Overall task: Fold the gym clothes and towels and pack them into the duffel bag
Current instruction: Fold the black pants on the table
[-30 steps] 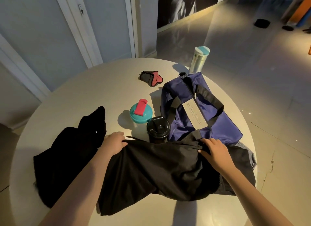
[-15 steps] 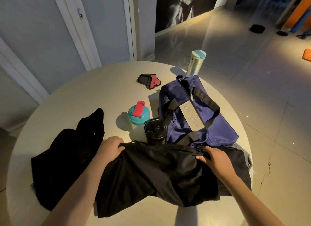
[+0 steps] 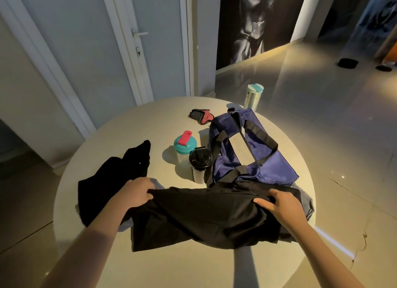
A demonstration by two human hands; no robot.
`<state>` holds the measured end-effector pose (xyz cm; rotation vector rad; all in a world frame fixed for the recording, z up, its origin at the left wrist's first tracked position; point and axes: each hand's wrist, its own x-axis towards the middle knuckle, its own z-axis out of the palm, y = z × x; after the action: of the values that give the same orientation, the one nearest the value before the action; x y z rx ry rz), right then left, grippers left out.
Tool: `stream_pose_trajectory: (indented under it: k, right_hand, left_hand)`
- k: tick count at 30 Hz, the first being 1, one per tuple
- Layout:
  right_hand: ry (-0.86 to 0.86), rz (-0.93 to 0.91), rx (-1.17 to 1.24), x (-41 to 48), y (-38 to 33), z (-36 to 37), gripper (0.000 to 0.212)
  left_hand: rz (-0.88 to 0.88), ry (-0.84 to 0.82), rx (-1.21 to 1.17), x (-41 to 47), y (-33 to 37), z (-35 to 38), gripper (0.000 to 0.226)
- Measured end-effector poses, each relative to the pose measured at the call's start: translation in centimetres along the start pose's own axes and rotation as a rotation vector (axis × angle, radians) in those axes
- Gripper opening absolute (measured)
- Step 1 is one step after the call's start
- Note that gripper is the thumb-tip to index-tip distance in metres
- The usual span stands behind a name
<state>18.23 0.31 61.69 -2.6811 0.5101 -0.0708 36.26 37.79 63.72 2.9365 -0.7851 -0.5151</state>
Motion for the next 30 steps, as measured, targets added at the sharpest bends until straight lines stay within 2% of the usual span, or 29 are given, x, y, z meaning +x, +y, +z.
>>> stream_pose_trajectory:
  k: [2,5,8,12,14,17,20,22,24,26,28,30]
  right_hand:
    - [-0.008,-0.023,0.012,-0.9,0.0,-1.1,0.057]
    - [-0.046,-0.043,-0.007,-2.1,0.3,-2.1,0.045]
    - [-0.098,-0.084,0.012,-2.8,1.2,-2.5,0.050]
    - [-0.273,-0.140,0.091,-3.4,1.8,-3.1,0.057]
    - [-0.355,-0.150,0.169,-3.8,1.8,-3.5,0.050]
    - [-0.440,-0.151,0.267,-4.3,2.0,-3.8,0.038]
    - [-0.419,-0.125,0.353,-4.4,2.5,-3.5,0.024]
    - [-0.412,-0.112,0.361,-4.2,2.7,-3.4,0.019]
    - [-0.460,-0.112,0.356,-4.1,2.8,-3.3,0.020]
    - [-0.512,-0.104,0.399,-3.9,3.1,-3.3,0.023]
    - [-0.560,-0.092,0.448,-3.5,3.3,-3.4,0.023]
    - [-0.622,-0.082,0.459,-2.9,3.4,-3.4,0.024]
  left_hand:
    - [-0.026,-0.003,-0.027,-1.7,0.3,0.0,0.011]
    - [-0.096,-0.002,-0.171,-4.2,0.9,0.1,0.029]
    - [-0.107,-0.022,-0.157,-6.2,1.8,0.2,0.025]
    - [-0.090,-0.017,-0.131,-7.6,2.2,0.6,0.015]
    - [-0.081,-0.023,-0.113,-8.1,2.0,0.4,0.013]
    - [-0.073,-0.044,-0.110,-8.6,2.0,-0.2,0.024]
    - [-0.095,-0.072,-0.153,-9.0,2.1,-0.8,0.031]
    - [-0.124,-0.182,-0.174,-9.2,2.4,-1.3,0.029]
    - [-0.157,-0.373,-0.200,-9.4,2.4,-1.8,0.022]
    - [-0.185,-0.545,-0.215,-9.4,2.2,-2.0,0.026]
    - [-0.205,-0.649,-0.253,-9.1,1.9,-1.9,0.029]
    - [-0.215,-0.685,-0.276,-8.6,1.5,-1.7,0.026]
